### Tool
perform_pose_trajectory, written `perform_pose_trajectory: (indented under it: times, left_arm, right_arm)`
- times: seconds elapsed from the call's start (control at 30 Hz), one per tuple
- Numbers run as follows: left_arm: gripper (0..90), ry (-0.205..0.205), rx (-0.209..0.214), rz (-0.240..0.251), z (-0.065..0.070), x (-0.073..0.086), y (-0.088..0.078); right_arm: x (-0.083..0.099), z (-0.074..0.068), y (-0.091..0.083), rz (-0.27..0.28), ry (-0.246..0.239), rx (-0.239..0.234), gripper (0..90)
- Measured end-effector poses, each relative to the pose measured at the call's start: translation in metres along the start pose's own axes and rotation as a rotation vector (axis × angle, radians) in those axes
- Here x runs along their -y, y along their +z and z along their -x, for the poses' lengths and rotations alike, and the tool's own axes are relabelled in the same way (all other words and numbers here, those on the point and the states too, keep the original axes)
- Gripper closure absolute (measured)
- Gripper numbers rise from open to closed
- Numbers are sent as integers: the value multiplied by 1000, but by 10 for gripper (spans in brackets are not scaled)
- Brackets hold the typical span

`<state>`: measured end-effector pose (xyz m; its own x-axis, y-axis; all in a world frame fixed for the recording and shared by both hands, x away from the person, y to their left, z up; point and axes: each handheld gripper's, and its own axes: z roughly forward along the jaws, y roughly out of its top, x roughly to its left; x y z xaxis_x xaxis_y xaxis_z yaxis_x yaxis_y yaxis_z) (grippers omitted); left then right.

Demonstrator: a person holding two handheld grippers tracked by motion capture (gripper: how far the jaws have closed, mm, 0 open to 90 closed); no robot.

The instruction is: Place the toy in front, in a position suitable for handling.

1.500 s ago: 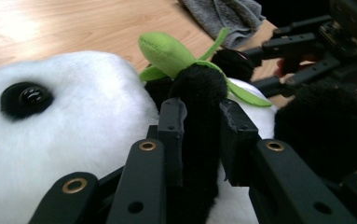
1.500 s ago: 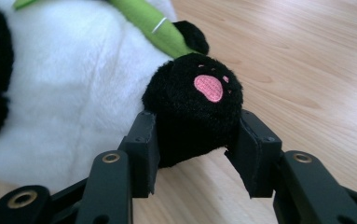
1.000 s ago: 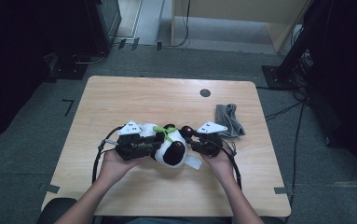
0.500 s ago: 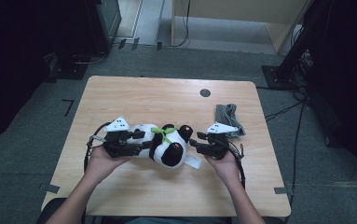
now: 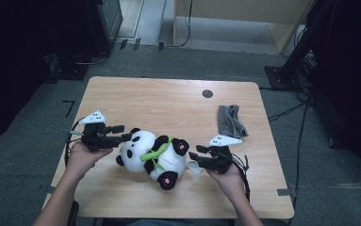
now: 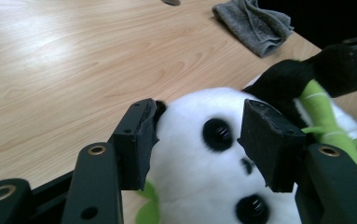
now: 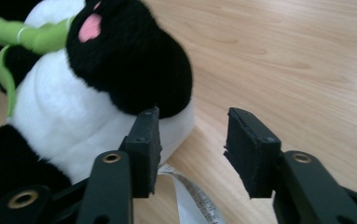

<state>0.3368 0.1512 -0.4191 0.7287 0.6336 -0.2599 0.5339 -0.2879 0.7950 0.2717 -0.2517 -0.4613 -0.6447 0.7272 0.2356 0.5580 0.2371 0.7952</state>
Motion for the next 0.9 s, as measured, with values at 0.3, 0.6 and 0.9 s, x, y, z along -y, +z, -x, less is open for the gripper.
perform_pose_trajectory:
  times: [0.3, 0.6, 0.9]
  left_arm:
    - [448, 17, 28, -57, -19, 16, 5]
    - [459, -1, 78, -90, -22, 20, 15]
    - [513, -105, 93, -53, -18, 28, 27]
  right_arm:
    - [5, -12, -5, 3, -13, -6, 525]
    - [11, -26, 12, -57, -57, -86, 559]
    - [13, -16, 20, -50, -55, -53, 529]
